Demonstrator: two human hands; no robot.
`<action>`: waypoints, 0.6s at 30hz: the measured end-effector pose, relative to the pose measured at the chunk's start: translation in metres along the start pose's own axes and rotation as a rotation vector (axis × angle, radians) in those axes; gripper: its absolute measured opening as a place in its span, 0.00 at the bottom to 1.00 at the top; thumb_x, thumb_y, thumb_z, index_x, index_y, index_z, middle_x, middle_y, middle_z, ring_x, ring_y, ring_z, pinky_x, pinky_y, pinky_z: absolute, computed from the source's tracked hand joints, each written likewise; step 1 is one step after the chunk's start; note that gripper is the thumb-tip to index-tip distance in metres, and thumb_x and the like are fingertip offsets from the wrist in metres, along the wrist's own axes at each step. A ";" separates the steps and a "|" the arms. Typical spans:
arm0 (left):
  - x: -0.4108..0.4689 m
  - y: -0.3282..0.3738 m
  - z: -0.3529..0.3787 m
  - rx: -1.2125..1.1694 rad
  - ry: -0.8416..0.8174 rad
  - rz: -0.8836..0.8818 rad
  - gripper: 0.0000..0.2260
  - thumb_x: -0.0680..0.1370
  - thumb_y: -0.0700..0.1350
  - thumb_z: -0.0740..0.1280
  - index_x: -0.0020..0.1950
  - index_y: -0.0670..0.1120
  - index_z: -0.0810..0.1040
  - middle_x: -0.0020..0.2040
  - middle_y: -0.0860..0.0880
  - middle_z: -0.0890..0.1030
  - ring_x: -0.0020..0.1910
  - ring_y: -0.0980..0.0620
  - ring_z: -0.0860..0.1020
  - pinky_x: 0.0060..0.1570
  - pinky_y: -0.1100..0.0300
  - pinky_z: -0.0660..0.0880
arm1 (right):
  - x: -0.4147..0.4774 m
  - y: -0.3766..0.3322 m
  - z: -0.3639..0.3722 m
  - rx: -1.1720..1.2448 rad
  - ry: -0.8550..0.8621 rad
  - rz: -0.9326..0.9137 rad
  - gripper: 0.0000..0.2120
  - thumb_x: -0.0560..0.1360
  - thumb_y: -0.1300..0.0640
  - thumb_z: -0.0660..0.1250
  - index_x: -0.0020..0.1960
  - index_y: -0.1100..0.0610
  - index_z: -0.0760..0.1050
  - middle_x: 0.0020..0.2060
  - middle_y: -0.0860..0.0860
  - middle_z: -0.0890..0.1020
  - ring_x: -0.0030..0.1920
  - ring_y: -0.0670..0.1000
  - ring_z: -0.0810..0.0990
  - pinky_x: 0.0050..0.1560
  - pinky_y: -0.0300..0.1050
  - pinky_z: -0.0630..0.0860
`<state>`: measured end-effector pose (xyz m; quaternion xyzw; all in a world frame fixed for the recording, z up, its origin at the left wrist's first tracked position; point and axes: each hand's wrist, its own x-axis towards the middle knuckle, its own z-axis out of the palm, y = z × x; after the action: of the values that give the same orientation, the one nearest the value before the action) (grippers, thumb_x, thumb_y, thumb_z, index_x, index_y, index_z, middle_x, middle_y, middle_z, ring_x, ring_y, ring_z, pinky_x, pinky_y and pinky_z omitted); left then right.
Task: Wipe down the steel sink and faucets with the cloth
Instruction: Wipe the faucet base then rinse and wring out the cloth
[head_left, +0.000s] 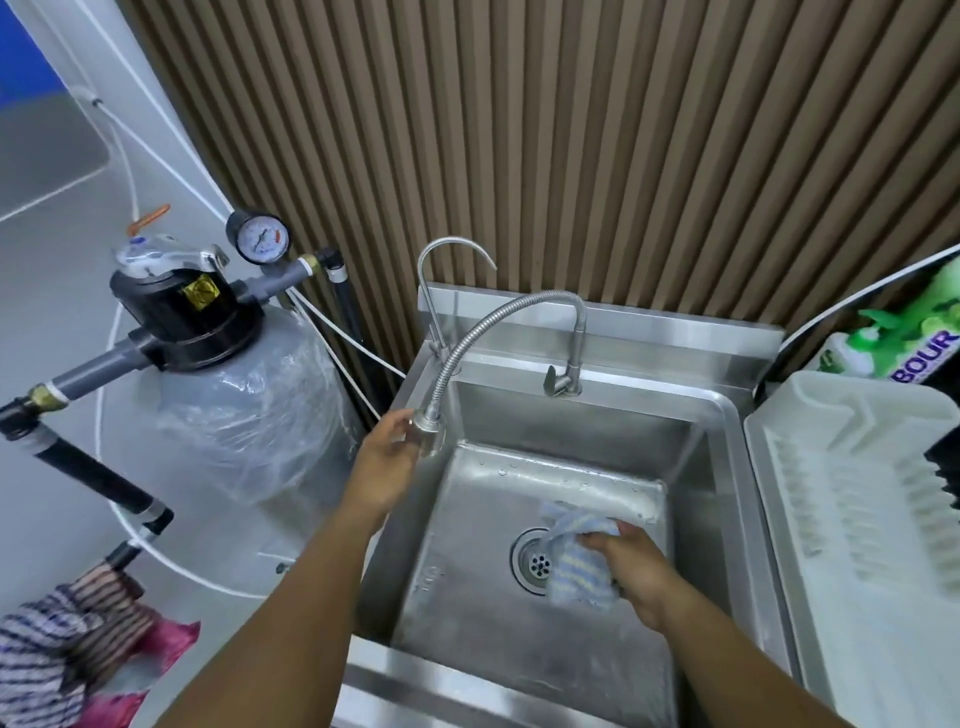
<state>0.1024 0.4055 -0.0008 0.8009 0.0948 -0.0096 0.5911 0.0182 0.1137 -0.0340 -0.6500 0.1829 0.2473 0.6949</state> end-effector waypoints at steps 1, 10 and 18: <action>-0.005 0.001 0.005 0.040 0.025 0.012 0.16 0.77 0.28 0.59 0.57 0.44 0.78 0.47 0.47 0.83 0.41 0.51 0.78 0.39 0.67 0.72 | -0.006 0.003 -0.002 0.017 0.012 0.009 0.14 0.81 0.66 0.59 0.51 0.58 0.84 0.38 0.58 0.82 0.36 0.55 0.80 0.32 0.42 0.77; -0.054 0.021 0.104 0.189 -0.612 0.157 0.20 0.77 0.30 0.57 0.42 0.51 0.82 0.41 0.56 0.85 0.45 0.58 0.83 0.51 0.61 0.78 | -0.025 0.026 -0.008 0.403 0.125 0.118 0.11 0.79 0.65 0.61 0.55 0.68 0.79 0.42 0.65 0.76 0.35 0.58 0.78 0.32 0.46 0.78; 0.062 0.044 0.123 0.227 -0.399 0.032 0.07 0.75 0.45 0.64 0.45 0.49 0.83 0.44 0.48 0.85 0.45 0.47 0.82 0.48 0.54 0.78 | -0.022 0.031 0.004 0.571 0.291 0.139 0.11 0.81 0.54 0.64 0.60 0.55 0.80 0.55 0.62 0.84 0.57 0.62 0.82 0.64 0.62 0.74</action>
<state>0.1824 0.2852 -0.0044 0.8458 -0.0383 -0.1690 0.5045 -0.0184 0.1161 -0.0465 -0.4433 0.3864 0.1373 0.7971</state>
